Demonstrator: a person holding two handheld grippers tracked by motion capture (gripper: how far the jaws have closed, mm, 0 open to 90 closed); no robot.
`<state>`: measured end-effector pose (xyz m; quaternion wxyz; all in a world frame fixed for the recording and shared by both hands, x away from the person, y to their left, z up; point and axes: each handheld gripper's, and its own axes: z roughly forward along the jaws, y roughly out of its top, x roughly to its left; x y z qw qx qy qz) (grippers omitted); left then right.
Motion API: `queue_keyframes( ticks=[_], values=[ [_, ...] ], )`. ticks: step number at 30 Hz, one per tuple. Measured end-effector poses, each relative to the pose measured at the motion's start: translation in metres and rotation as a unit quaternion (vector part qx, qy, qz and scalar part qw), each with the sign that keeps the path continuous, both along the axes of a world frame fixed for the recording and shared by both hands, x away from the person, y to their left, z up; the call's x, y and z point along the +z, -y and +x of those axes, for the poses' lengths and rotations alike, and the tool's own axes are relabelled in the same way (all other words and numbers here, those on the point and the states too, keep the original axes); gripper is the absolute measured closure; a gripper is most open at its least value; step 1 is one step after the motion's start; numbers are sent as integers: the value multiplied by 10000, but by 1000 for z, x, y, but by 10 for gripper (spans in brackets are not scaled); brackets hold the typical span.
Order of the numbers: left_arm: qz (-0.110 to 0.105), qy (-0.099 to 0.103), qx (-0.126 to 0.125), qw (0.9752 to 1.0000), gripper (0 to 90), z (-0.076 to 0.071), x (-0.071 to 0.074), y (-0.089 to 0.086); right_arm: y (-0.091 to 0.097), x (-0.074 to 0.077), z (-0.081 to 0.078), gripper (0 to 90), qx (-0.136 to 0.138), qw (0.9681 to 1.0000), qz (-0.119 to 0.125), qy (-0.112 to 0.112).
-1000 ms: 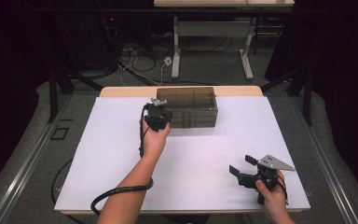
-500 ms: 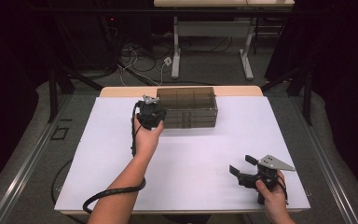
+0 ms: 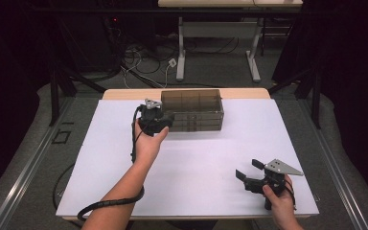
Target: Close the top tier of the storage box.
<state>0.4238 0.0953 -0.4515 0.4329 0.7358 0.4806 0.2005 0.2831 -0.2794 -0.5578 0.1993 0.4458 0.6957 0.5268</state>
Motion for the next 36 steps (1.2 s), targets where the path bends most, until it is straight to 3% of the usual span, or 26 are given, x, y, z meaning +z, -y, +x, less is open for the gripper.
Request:
queue_keyframes(
  ticks=[10, 16, 26, 29, 36],
  values=[
    [-120, 170, -256, 9995, 442, -15, 12, -6, 0, 0, 0, 149, 24, 10000, -20, -18],
    [-230, 98, -314, 9992, 391, -26, 17, -13, 0, 0, 0, 149, 19, 10000, -19, 12],
    [-453, 170, -184, 9987, 178, -37, 23, -34, -1, 0, 0, 149, 2, 10000, -5, 2],
    [-550, 119, -174, 9983, 161, -41, 23, -39, -1, 0, 0, 149, 1, 10000, -13, 5],
    [-551, 166, -224, 9981, 74, -52, 21, -53, -1, -1, 0, 149, -7, 10000, -14, 3]
  ],
)
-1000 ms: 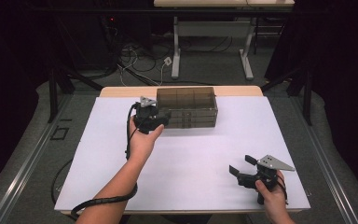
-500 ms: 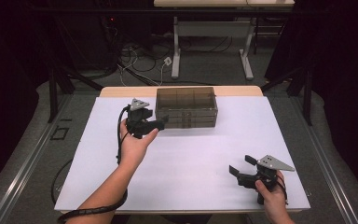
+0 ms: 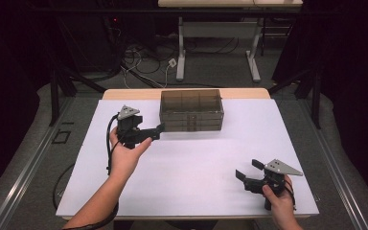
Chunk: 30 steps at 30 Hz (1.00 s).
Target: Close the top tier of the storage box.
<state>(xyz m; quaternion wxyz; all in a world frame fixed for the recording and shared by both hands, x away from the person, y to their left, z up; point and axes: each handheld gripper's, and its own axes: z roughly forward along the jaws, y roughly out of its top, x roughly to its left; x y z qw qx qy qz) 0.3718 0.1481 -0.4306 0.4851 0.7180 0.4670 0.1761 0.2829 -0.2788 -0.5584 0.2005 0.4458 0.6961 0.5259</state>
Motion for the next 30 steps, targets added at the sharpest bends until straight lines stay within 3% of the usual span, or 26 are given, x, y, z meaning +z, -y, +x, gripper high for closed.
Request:
queue_keyframes(
  ticks=[4, 5, 14, 30],
  values=[
    [-80, 79, 65, 9999, 4, -8, -2, -6, 0, 0, 0, 149, 3, 10000, -2, -4],
    [-166, 64, 87, 9998, 3, -10, -3, -8, 0, 0, 0, 148, -1, 10000, -3, -5],
    [-208, 149, -58, 9997, 3, -23, -8, -19, 0, 0, 0, 149, 13, 10000, -21, 8],
    [-20, 382, -302, 9988, 3, -54, -20, -46, -1, 0, 0, 149, -10, 10000, -16, -8]
  ],
)
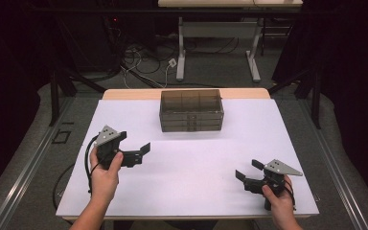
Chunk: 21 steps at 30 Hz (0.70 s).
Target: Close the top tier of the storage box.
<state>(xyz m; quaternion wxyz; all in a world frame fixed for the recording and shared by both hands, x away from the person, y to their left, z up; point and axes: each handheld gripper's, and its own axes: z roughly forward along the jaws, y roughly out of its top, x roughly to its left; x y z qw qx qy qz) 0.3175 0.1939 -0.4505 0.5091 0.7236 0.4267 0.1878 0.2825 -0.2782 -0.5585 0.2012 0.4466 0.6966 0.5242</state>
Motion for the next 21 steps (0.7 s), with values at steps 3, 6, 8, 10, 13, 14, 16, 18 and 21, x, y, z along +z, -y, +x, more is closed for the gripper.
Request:
queue_keyframes(
  ticks=[3, 6, 8, 10, 13, 14, 16, 18, 21],
  values=[
    [-99, 28, 55, 9999, 3, -6, -6, -8, 0, 0, 0, 149, -2, 10000, 0, 15],
    [-237, -1, 119, 9996, 3, -11, -12, -14, 0, 0, 0, 149, 0, 10000, -9, 14],
    [-296, -13, 179, 9994, 3, -14, -16, -20, 0, 0, 0, 149, -3, 10000, -7, 12],
    [-315, -45, 211, 9993, 3, -16, -20, -24, 0, 0, 0, 149, -4, 10000, -12, 11],
    [-306, -67, 258, 9992, 4, -21, -28, -32, 0, 0, 0, 149, -4, 10000, -9, 9],
    [-305, -63, 267, 9992, 3, -23, -30, -33, 0, 0, 0, 149, -2, 10000, -12, 9],
    [-280, -66, 300, 9991, 3, -26, -34, -37, 0, 0, 0, 149, -7, 10000, -11, 8],
    [-295, -67, 331, 9990, 3, -28, -39, -41, -1, -1, 0, 149, -8, 10000, -6, -2],
    [-281, -104, 339, 9990, 3, -31, -46, -46, -1, 0, 0, 149, 11, 10000, -31, -41]
  ],
)
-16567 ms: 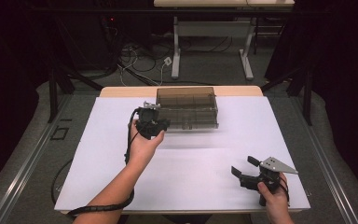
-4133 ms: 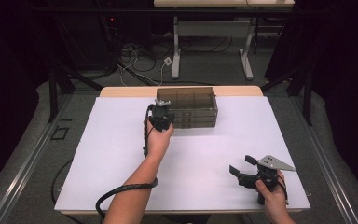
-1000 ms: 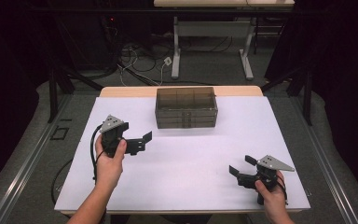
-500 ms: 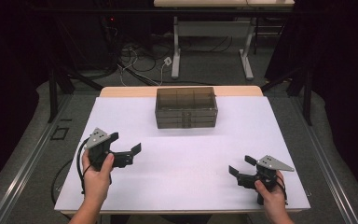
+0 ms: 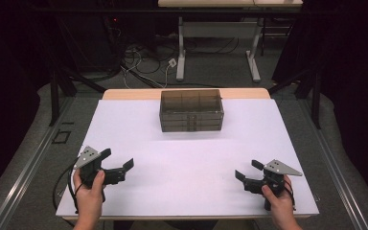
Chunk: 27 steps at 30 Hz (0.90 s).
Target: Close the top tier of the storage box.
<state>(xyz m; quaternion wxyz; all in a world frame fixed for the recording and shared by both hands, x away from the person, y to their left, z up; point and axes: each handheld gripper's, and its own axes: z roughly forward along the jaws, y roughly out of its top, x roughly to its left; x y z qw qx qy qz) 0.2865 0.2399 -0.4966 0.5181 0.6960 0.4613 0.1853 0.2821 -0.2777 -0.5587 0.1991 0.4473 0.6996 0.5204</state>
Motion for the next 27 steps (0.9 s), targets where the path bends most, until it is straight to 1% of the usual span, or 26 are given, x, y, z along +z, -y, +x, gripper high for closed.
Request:
queue_keyframes(
  ticks=[3, 7, 13, 16, 18, 20, 24, 27],
  values=[
    [-11, -15, 35, 10000, 4, -2, -5, -4, 0, 0, 0, 149, -7, 10000, 7, 24],
    [-33, -50, 55, 10000, 4, -5, -14, -8, 0, 0, 0, 149, -12, 10000, -9, 0],
    [-183, -44, 108, 9998, 4, -7, -26, -12, 0, 0, 0, 148, -14, 10000, -10, 7],
    [-187, -41, 114, 9998, 4, -8, -31, -15, 0, 0, 0, 149, -17, 10000, -27, 7],
    [-164, -11, 164, 9997, 4, -7, -35, -16, 0, 0, 0, 149, -12, 10000, -17, 5],
    [-184, -34, 179, 9997, 4, -7, -38, -18, 0, 0, 0, 149, -10, 10000, -25, 4],
    [-174, -28, 237, 9996, 4, -7, -42, -21, 0, 0, 0, 148, 3, 10000, 12, 1],
    [-153, -41, 288, 9995, 4, -7, -44, -23, 0, 0, 0, 149, -8, 10000, 37, 53]
  ],
)
